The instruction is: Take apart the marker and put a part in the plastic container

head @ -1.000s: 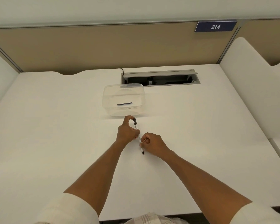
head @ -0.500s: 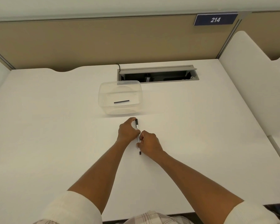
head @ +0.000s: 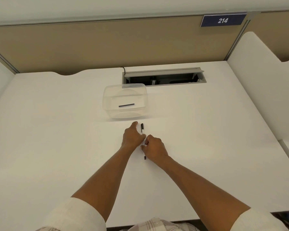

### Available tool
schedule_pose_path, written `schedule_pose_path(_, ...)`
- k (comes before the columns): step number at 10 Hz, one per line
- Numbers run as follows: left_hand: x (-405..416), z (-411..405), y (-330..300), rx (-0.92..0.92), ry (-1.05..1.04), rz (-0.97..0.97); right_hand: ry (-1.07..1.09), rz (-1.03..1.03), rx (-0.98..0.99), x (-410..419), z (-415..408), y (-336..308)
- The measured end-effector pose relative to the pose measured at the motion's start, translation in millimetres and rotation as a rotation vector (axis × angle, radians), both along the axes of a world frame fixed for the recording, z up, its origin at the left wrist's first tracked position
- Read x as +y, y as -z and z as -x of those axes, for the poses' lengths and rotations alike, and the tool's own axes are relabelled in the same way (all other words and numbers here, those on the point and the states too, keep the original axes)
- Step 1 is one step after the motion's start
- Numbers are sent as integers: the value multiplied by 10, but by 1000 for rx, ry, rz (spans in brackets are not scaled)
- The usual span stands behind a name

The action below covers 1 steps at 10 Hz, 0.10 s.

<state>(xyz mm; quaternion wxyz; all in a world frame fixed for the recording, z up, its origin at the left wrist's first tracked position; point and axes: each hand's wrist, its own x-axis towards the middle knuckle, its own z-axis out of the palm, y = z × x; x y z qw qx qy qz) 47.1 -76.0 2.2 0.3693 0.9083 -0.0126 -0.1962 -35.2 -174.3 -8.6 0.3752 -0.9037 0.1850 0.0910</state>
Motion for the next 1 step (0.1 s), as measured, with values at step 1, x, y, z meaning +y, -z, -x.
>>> schedule_pose_path(1, 98, 22, 33, -94, -42, 0, 19, 19, -75, -30, 36, 21)
